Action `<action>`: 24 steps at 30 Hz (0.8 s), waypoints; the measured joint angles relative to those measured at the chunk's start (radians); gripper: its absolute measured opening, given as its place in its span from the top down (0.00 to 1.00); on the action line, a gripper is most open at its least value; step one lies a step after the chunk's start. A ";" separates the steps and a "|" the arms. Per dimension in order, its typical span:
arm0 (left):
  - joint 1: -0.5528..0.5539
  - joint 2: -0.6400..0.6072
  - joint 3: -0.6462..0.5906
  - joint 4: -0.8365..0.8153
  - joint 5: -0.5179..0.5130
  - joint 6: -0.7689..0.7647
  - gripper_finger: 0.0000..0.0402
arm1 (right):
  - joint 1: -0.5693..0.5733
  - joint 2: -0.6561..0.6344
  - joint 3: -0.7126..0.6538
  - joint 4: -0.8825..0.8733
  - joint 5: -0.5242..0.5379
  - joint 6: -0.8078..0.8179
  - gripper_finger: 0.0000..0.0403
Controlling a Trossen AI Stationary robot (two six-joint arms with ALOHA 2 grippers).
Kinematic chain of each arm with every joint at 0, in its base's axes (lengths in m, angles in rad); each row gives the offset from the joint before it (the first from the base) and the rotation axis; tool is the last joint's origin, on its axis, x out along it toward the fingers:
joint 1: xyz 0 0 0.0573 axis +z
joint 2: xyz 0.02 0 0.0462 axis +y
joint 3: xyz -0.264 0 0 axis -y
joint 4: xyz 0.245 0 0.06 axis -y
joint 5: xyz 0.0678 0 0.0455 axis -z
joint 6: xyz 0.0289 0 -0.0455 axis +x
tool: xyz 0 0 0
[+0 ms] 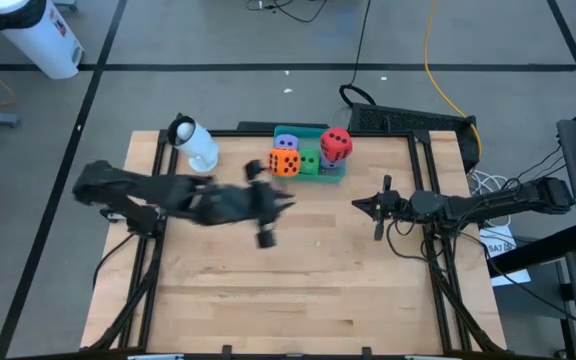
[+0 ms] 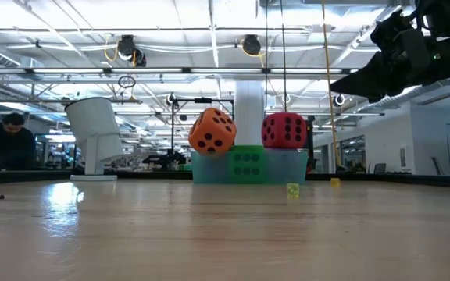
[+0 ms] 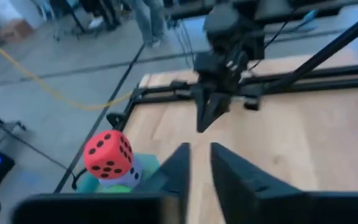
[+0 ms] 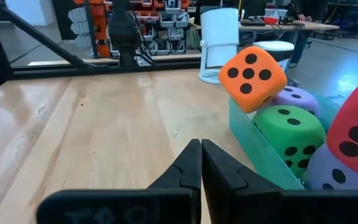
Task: Pick & Place Dice
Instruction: Put the small yellow dice into the green bin
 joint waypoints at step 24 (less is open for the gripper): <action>-0.190 -0.573 -1.381 1.287 -0.158 0.028 0.99 | 0.001 0.057 -0.084 0.033 0.255 0.077 1.00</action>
